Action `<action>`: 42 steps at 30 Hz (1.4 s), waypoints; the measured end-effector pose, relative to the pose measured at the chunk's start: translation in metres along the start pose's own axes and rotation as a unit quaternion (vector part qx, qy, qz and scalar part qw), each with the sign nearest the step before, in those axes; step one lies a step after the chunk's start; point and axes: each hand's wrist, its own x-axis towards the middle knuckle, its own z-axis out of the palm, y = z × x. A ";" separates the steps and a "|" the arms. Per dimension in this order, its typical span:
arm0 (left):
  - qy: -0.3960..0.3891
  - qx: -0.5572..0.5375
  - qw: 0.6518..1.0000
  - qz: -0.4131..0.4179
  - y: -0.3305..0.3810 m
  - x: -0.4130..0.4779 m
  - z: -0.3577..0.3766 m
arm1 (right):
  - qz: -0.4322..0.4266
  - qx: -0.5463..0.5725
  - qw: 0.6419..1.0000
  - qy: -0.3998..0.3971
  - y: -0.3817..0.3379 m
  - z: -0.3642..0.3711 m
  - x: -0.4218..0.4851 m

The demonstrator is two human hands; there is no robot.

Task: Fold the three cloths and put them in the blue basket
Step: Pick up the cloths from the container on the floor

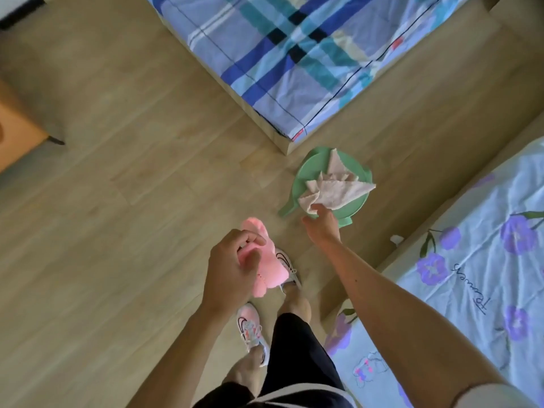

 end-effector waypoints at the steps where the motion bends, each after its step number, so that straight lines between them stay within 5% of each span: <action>1: 0.000 -0.002 1.000 -0.008 0.003 0.006 0.002 | 0.000 -0.006 1.000 -0.002 0.000 0.001 0.010; 19: 0.020 0.047 0.998 -0.040 -0.020 0.096 0.028 | 0.050 -0.123 0.991 -0.033 0.026 0.048 0.137; 34: 0.153 0.004 0.988 -0.022 0.017 0.083 -0.060 | -0.260 -0.003 0.960 0.101 -0.107 -0.020 -0.005; 42: 0.269 -0.110 0.957 -0.010 0.031 0.039 -0.172 | -0.383 0.119 0.915 -0.034 -0.252 0.014 -0.139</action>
